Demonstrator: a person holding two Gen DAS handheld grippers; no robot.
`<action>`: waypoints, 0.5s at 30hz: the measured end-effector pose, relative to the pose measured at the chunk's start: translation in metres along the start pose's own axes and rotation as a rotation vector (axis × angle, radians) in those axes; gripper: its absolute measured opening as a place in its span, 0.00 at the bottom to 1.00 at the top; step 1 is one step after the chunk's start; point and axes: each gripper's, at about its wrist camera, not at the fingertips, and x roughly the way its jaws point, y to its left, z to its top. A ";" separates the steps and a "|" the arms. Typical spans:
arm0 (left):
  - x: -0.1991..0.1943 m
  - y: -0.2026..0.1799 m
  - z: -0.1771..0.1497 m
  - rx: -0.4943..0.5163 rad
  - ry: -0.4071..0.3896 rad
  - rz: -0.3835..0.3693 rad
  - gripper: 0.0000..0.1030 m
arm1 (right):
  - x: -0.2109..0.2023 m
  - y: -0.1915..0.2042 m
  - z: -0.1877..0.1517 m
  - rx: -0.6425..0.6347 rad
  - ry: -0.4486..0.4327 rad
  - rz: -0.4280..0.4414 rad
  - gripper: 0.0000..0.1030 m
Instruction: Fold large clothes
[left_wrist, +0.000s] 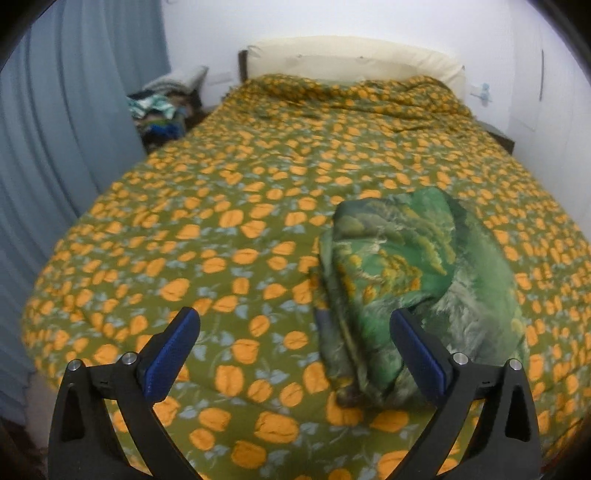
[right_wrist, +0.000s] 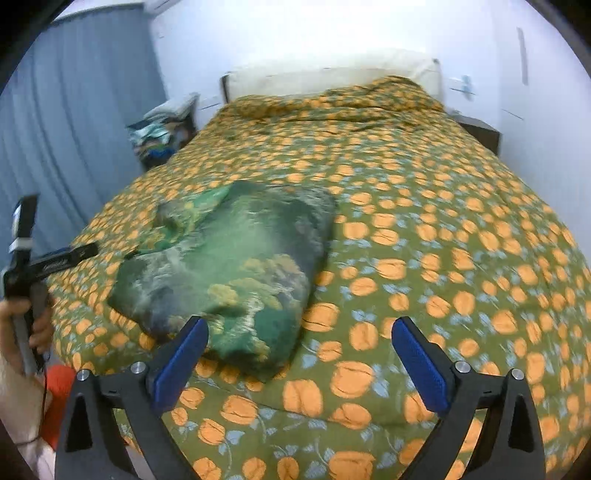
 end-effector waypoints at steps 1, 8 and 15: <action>-0.002 0.000 -0.001 0.003 0.001 0.006 0.99 | -0.002 -0.002 -0.002 0.005 0.002 -0.012 0.96; -0.015 -0.004 -0.006 0.003 -0.026 0.017 1.00 | -0.019 -0.008 -0.006 -0.039 -0.023 -0.075 0.96; -0.020 -0.020 -0.008 0.065 -0.033 0.071 1.00 | -0.022 -0.003 -0.010 -0.088 -0.033 -0.096 0.96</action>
